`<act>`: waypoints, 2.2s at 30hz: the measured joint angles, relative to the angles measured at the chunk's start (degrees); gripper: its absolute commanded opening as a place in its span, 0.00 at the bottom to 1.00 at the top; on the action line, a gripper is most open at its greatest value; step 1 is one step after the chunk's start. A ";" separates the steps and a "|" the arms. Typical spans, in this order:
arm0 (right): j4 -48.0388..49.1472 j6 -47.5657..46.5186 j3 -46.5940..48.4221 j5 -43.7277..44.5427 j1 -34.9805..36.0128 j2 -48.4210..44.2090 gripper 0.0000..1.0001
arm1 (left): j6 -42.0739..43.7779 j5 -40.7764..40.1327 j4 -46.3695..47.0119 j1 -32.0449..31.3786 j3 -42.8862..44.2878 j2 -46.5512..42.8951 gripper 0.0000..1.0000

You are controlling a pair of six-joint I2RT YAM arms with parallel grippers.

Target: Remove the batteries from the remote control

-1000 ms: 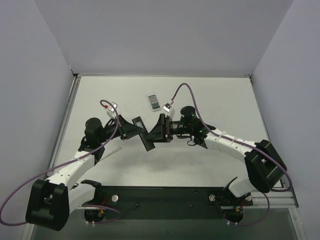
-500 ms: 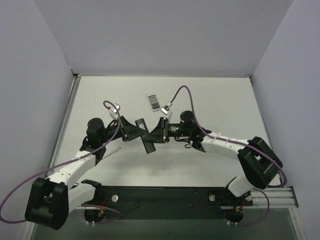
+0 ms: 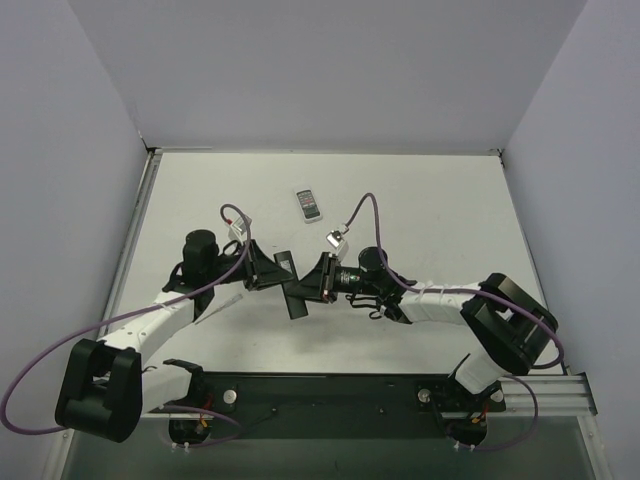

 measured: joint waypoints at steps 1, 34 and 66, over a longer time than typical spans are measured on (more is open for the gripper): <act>-0.55 -0.20 -0.07 0.35 0.17 -0.17 0.06 | 0.48 0.00 -0.50 0.00 0.00 0.00 0.00; 7.17 2.89 -7.87 8.79 3.93 -1.11 0.17 | 3.52 1.05 -7.13 0.72 0.04 0.07 0.00; -13.99 -0.66 -11.74 -2.19 3.39 -2.38 0.14 | 7.85 -14.62 3.61 9.79 1.60 1.68 0.00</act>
